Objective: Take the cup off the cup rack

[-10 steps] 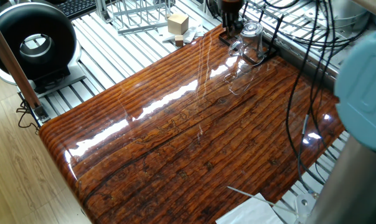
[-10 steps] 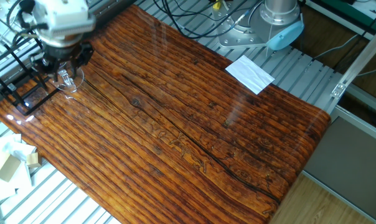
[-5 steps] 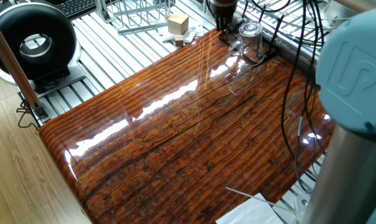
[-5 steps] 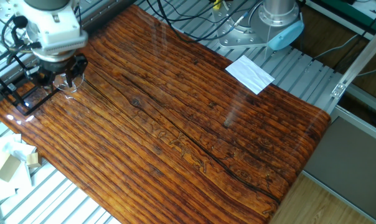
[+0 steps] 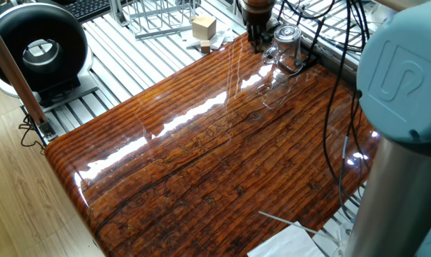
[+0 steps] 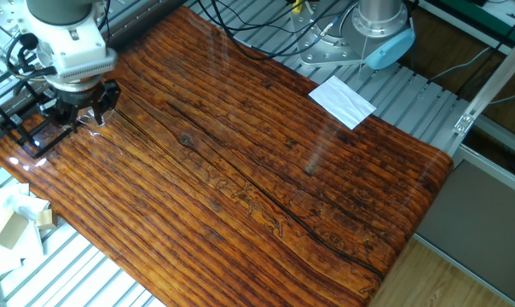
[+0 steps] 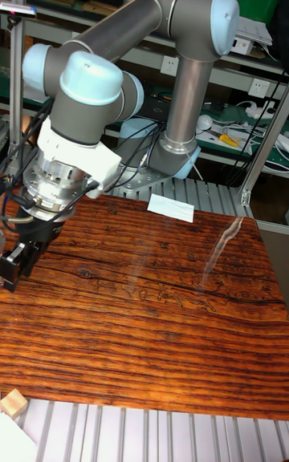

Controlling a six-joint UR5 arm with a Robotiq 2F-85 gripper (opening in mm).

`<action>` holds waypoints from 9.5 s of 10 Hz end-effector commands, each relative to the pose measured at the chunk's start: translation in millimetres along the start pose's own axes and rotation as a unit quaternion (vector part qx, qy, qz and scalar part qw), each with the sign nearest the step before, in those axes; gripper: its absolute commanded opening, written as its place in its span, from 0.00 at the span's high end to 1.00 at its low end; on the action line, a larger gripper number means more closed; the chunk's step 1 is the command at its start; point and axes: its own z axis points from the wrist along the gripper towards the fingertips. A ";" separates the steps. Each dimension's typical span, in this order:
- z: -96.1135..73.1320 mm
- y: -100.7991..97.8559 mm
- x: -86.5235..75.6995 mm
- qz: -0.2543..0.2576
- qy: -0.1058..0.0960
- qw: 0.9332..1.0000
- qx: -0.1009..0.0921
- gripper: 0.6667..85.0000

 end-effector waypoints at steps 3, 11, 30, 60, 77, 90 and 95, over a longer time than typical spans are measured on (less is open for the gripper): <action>5.1 9.7 0.4 -0.008 -0.012 1.000 -0.018 0.41; 17.0 14.8 15.5 -0.014 -0.023 0.999 -0.022 0.38; 15.7 26.1 30.6 -0.001 0.001 0.999 -0.044 1.00; -123.3 31.8 26.1 0.058 0.050 0.997 -0.032 1.00; -146.3 88.3 -125.0 0.293 -0.154 0.917 -0.223 1.00; -135.3 80.9 -211.8 0.347 -0.243 0.867 -0.263 1.00; -141.1 88.2 -229.8 0.360 -0.269 0.843 -0.296 1.00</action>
